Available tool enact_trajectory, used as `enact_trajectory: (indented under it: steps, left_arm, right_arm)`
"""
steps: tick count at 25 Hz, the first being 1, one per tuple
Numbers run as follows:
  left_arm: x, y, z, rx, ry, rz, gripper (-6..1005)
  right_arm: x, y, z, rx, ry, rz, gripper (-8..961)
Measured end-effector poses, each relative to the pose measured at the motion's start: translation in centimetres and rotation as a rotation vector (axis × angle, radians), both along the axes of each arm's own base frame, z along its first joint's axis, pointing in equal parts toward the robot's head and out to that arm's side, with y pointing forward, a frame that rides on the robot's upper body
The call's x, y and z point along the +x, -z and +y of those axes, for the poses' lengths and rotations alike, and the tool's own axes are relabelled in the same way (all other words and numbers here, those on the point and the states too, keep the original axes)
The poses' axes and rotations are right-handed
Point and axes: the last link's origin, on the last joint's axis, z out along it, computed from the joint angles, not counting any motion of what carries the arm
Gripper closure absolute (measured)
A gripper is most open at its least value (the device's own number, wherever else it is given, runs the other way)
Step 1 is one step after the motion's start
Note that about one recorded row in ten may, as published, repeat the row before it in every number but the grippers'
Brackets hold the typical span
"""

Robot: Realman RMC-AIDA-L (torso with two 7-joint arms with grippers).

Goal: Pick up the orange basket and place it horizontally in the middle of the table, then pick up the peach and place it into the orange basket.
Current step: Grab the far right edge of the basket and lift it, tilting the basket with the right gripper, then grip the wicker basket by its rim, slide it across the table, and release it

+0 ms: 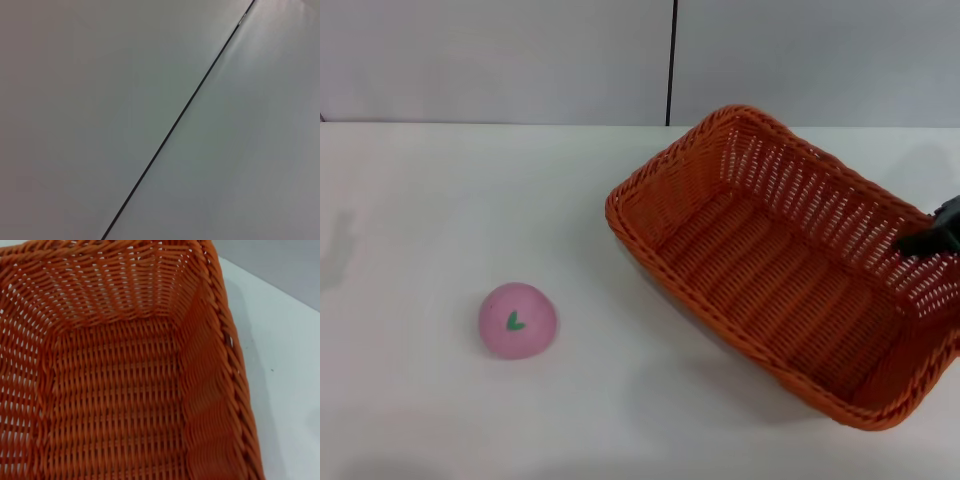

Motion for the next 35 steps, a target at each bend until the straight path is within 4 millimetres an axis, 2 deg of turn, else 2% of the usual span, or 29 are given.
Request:
enact_trajectory:
  steps: [5,14,16,19,22,23,25,26,27,28,30,35]
  left_arm:
    - [0.0,0.0,0.0,-0.001,-0.002,0.0,187]
    - [0.0,0.0,0.1,0.0,-0.003,-0.005,187]
    - [0.0,0.1,0.2,0.0,-0.002,-0.009,187]
    - [0.0,0.1,0.2,0.0,-0.002,-0.009,187]
    - [0.0,0.0,0.2,0.001,-0.002,-0.012,187]
    - [0.0,0.0,0.2,0.001,-0.002,-0.012,187]
    - [0.0,0.0,0.2,0.003,-0.002,-0.019,187]
    - [0.0,0.0,0.2,0.003,-0.002,-0.019,187]
    - [0.0,0.0,0.2,0.004,-0.002,-0.02,187]
    - [0.0,0.0,0.2,0.004,-0.002,-0.02,187]
    - [0.0,-0.1,0.3,0.005,0.001,-0.022,187]
    - [0.1,0.0,0.4,0.003,0.006,-0.023,187]
  right_arm:
    - [0.1,-0.2,-0.1,0.007,0.001,0.005,723]
    - [-0.2,-1.6,-0.2,0.066,-0.031,0.054,775]
    - [-0.8,-3.0,-0.4,0.114,-0.064,0.183,786]
    - [-0.9,-3.5,-0.5,0.12,-0.076,0.217,787]
    - [-1.8,-5.5,-1.3,0.123,-0.137,0.369,787]
    - [-1.8,-5.5,-1.3,0.123,-0.137,0.369,787]
    - [-2.4,-7.5,-2.1,0.13,-0.19,0.476,787]
    - [-2.4,-7.5,-2.1,0.13,-0.19,0.476,787]
    - [-2.8,-8.7,-2.6,0.132,-0.226,0.525,787]
    - [-2.8,-8.7,-2.6,0.132,-0.226,0.525,787]
    - [-3.2,-10.1,-2.9,0.129,-0.274,0.57,787]
    - [-4.1,-11.1,-3.2,0.091,-0.366,0.606,788]
